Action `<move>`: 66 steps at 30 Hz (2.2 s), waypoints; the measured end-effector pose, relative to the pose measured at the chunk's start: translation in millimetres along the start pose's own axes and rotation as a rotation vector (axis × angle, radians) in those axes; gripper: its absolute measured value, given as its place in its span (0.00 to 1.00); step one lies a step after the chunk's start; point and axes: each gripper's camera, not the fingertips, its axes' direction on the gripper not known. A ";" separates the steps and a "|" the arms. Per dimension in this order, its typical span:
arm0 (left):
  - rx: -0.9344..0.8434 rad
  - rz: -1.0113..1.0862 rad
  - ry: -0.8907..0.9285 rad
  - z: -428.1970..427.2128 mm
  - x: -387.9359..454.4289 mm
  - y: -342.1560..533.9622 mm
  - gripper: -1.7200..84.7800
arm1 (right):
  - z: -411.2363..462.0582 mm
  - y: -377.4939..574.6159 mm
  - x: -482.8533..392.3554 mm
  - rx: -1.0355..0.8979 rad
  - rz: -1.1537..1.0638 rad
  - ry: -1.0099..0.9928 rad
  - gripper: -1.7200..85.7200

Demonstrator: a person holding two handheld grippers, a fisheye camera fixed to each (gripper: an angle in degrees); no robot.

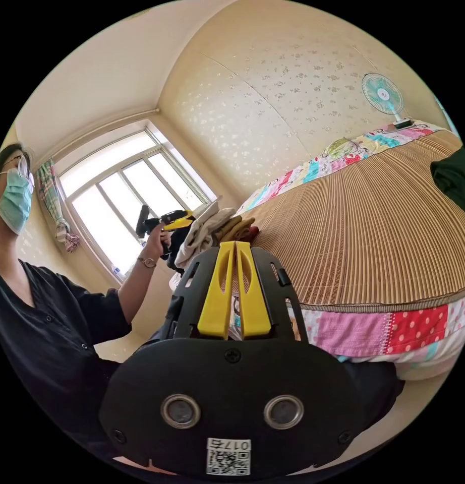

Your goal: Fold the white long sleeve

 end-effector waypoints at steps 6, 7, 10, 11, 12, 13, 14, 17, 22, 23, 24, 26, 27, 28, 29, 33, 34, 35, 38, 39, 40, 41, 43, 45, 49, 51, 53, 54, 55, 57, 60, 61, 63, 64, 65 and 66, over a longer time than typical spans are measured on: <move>-0.076 -0.087 0.062 60.8 -10.1 -6.1 0.09 | -50.3 -12.9 -2.7 -0.031 0.013 -0.052 0.03; -0.040 -0.120 0.121 45.0 -11.2 -2.7 0.08 | -61.5 -14.4 -2.5 -0.039 0.009 -0.052 0.03; 0.132 -0.064 0.346 -15.9 -4.9 6.6 0.08 | -92.6 -17.0 -3.9 -0.033 -0.023 -0.065 0.03; 0.170 -0.039 0.402 -30.5 -2.4 8.8 0.08 | -104.5 -18.0 -4.2 -0.016 -0.030 -0.064 0.03; 0.241 0.025 0.525 -59.3 4.6 14.3 0.08 | -109.8 -18.6 -4.2 -0.008 -0.032 -0.064 0.03; 0.294 0.122 0.655 -85.5 16.5 21.6 0.08 | -118.8 -20.4 -3.9 0.009 -0.035 -0.063 0.03; 0.312 0.175 0.710 -96.6 23.6 26.0 0.08 | -124.7 -22.8 -3.2 0.022 -0.035 -0.060 0.04; 0.300 0.347 0.883 -127.7 58.5 58.2 0.08 | -127.7 -31.0 0.9 0.041 -0.021 -0.069 0.06; 0.144 0.319 1.013 -83.3 82.8 158.8 0.08 | -105.7 -42.3 13.5 0.033 0.034 -0.238 0.14; 0.122 0.325 1.003 -76.1 87.0 171.8 0.08 | -92.9 -41.5 18.2 0.021 0.064 -0.305 0.16; 0.064 0.325 0.984 -59.4 96.5 198.7 0.08 | -84.7 -40.4 21.1 0.009 0.083 -0.341 0.16; -0.065 0.325 0.962 -31.9 113.7 233.8 0.08 | -41.9 -32.1 36.3 -0.100 0.177 -0.486 0.17; -0.158 0.318 0.929 -14.2 124.1 254.0 0.08 | -30.3 -28.8 40.7 -0.134 0.205 -0.515 0.18; -0.224 0.301 0.894 -1.2 129.9 271.6 0.08 | -11.8 -19.3 51.4 -0.178 0.283 -0.529 0.17; -0.242 0.289 0.879 2.7 130.3 278.2 0.08 | -2.6 -8.8 61.1 -0.187 0.352 -0.503 0.15; -0.324 0.267 0.888 -1.4 113.1 278.4 0.10 | -6.7 2.6 53.4 -0.107 0.317 -0.466 0.10; -0.319 0.263 0.911 -11.0 103.8 268.3 0.11 | -9.6 -1.1 42.4 -0.092 0.261 -0.426 0.10; -0.307 0.256 0.924 -16.9 98.0 262.2 0.12 | -8.2 -7.1 30.1 -0.108 0.195 -0.396 0.09; -0.222 0.162 0.911 -44.4 66.9 226.2 0.17 | 9.1 -20.6 -3.2 -0.194 0.025 -0.389 0.08; -0.215 0.137 0.881 -50.6 61.0 210.2 0.20 | 13.4 -21.8 -10.6 -0.207 -0.010 -0.391 0.08; -0.231 0.132 0.848 -52.7 61.0 194.6 0.21 | 23.9 -23.3 -25.1 -0.237 -0.076 -0.398 0.08; -0.244 0.136 0.832 -52.4 63.0 187.0 0.22 | 37.0 -23.8 -37.9 -0.276 -0.124 -0.408 0.08; -0.315 0.175 0.789 -43.6 80.0 161.6 0.23 | 59.7 -22.1 -55.0 -0.337 -0.174 -0.412 0.08; -0.381 0.240 0.765 -33.5 100.8 148.7 0.23 | 80.7 -17.4 -70.6 -0.382 -0.223 -0.408 0.09; -0.624 0.399 0.581 5.3 148.1 150.7 0.13 | 112.3 -7.5 -87.1 -0.409 -0.255 -0.409 0.09; -0.566 0.395 0.575 -1.1 146.7 153.4 0.10 | 115.1 -4.4 -87.5 -0.418 -0.263 -0.394 0.09; -0.462 0.379 0.671 -17.4 136.1 153.7 0.08 | 101.1 -1.8 -81.3 -0.363 -0.268 -0.430 0.09; -0.382 0.367 0.764 -31.2 125.9 152.9 0.08 | 95.3 -1.1 -78.6 -0.343 -0.269 -0.444 0.09; -0.295 0.367 0.860 -48.3 114.5 151.7 0.08 | 82.8 0.5 -72.1 -0.305 -0.272 -0.462 0.09; -0.153 0.395 0.968 -80.5 98.2 150.8 0.08 | 63.9 3.6 -60.8 -0.260 -0.269 -0.431 0.09; 0.010 0.448 1.067 -128.9 78.9 150.0 0.08 | 39.8 7.4 -38.7 -0.192 -0.240 -0.254 0.11; 0.048 0.459 1.088 -143.2 72.9 149.6 0.08 | 35.8 6.6 -30.0 -0.176 -0.226 -0.177 0.12; 0.099 0.481 1.116 -161.6 65.9 151.0 0.08 | 37.2 2.6 -21.0 -0.166 -0.223 -0.087 0.13; 0.134 0.507 1.137 -172.6 63.0 153.6 0.08 | 42.4 -1.4 -18.7 -0.161 -0.231 -0.053 0.14; 0.150 0.519 1.150 -177.2 62.0 155.1 0.08 | 50.7 -6.1 -19.3 -0.160 -0.249 -0.042 0.14; 0.184 0.536 1.180 -184.1 60.0 158.4 0.08 | 56.2 -8.4 -20.5 -0.161 -0.263 -0.043 0.15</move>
